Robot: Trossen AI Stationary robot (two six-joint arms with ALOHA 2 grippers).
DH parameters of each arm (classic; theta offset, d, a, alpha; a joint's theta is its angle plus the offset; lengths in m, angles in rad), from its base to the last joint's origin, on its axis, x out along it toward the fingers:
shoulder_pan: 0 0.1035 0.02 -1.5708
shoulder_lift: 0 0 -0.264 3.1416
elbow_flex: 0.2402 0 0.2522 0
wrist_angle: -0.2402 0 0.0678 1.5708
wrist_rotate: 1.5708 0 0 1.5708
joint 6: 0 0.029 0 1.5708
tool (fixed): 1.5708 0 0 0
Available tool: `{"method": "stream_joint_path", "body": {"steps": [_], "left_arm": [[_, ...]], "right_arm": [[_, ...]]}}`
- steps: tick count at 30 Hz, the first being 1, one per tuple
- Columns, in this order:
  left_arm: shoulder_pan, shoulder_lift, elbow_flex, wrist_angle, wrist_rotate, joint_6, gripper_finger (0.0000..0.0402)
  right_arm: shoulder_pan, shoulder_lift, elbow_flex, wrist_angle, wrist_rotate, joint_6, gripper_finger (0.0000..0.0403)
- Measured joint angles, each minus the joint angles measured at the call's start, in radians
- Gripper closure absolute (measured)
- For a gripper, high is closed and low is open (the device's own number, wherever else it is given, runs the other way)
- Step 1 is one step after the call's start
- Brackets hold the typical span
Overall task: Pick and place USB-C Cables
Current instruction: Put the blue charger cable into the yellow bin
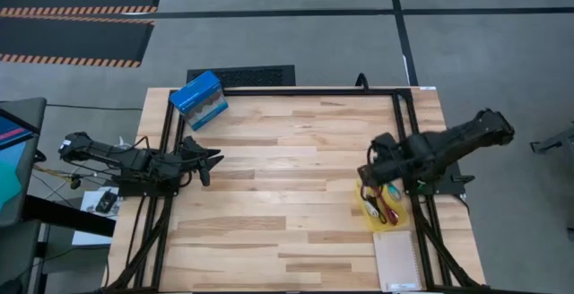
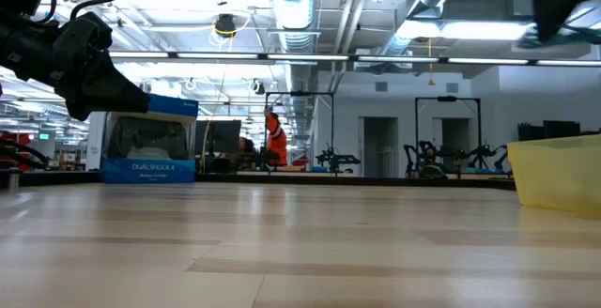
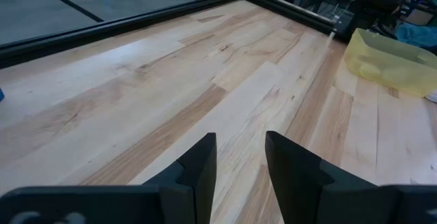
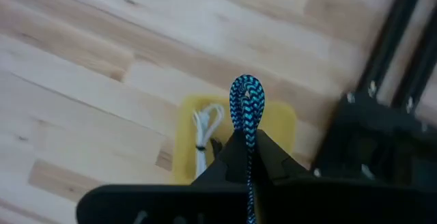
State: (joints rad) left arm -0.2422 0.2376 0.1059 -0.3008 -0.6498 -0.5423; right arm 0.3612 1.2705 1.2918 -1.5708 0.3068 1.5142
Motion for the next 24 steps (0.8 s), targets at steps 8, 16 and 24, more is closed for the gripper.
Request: {"method": "stream_joint_path", "body": {"steps": [8, 16, 24], "left_arm": [[0.000, 0.000, 0.000, 0.000, 0.000, 0.000, 0.0288], [0.000, 0.000, 0.000, 0.000, 0.000, 0.000, 0.0288], [0.000, 0.000, 0.000, 0.000, 0.000, 0.000, 0.0288]], "right_arm": [[0.178, -0.002, -0.156, 0.084, -0.019, 0.308, 0.0395], [0.253, -0.002, -0.294, 0.229, -0.021, 0.418, 0.0395], [0.244, -0.001, -0.420, 0.381, -0.021, 0.422, 0.0394]]}}
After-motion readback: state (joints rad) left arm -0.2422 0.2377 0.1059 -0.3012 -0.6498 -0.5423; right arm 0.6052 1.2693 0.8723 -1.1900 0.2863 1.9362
